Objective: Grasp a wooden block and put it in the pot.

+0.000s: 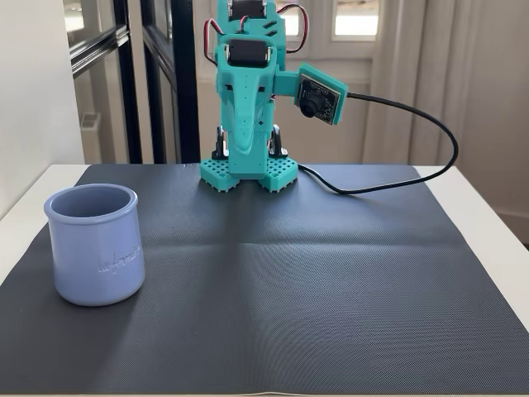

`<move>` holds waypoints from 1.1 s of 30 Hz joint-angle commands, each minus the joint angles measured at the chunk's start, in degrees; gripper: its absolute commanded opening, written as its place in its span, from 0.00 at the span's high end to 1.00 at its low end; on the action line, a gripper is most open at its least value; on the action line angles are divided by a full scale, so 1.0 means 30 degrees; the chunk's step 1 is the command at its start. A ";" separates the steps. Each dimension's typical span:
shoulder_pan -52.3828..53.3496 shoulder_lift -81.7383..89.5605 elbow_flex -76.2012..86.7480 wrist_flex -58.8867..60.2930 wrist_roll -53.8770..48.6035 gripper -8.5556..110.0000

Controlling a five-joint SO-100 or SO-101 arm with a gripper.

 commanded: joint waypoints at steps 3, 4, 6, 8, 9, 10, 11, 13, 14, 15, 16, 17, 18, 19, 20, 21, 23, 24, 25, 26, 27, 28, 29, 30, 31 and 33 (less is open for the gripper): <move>-0.0176 0.0322 0.1465 -0.0293 -0.0088 0.92; -0.0176 0.0352 0.1846 -0.0293 -0.0088 0.92; -0.0176 0.0352 0.2461 -0.0410 -0.0088 0.92; -0.0176 0.0352 0.2900 -0.0820 -0.0088 0.92; -0.0176 0.0352 0.3193 -0.1025 -0.0088 0.92; -0.0176 0.0352 0.3428 -0.1318 -0.0088 0.92; -0.0176 0.0352 0.3486 -0.1436 -0.0117 0.92; -0.0176 0.0352 0.3486 -0.1465 -0.0117 0.92; -0.0117 0.0352 0.3486 -0.1465 -0.0117 0.92; -0.0088 0.0352 0.3486 -0.1465 -0.0117 0.93; -0.0088 0.0352 0.3486 -0.1465 -0.0117 0.93; -0.0088 0.0352 0.3486 -0.1465 -0.0117 0.93; -0.0059 0.0352 0.3486 -0.1465 -0.0117 0.93; -0.0059 0.0352 0.3486 -0.1465 -0.0117 0.93; -0.0029 0.0352 0.3486 -0.1465 -0.0117 0.93; -0.0029 0.0352 0.3486 -0.1465 -0.0117 0.93; 0.0000 0.0352 0.3486 -0.1465 -0.0117 0.92; 0.0000 0.0352 0.3486 -0.1465 -0.0117 0.92; 0.0000 0.0352 0.3486 -0.1465 -0.0117 0.92; 0.0000 0.0352 0.3486 -0.1465 -0.0117 0.92; 0.0000 0.0352 0.3486 -0.1465 -0.0117 0.92; 0.0000 0.0352 0.3486 -0.1465 -0.0117 0.92; 0.0000 0.0352 0.3486 -0.1465 -0.0117 0.92; 0.0000 0.0352 0.3486 -0.1465 -0.0117 0.92; 0.0000 0.0352 0.3486 -0.1465 -0.0117 0.92; 0.0000 0.0352 0.3486 -0.1465 -0.0117 0.92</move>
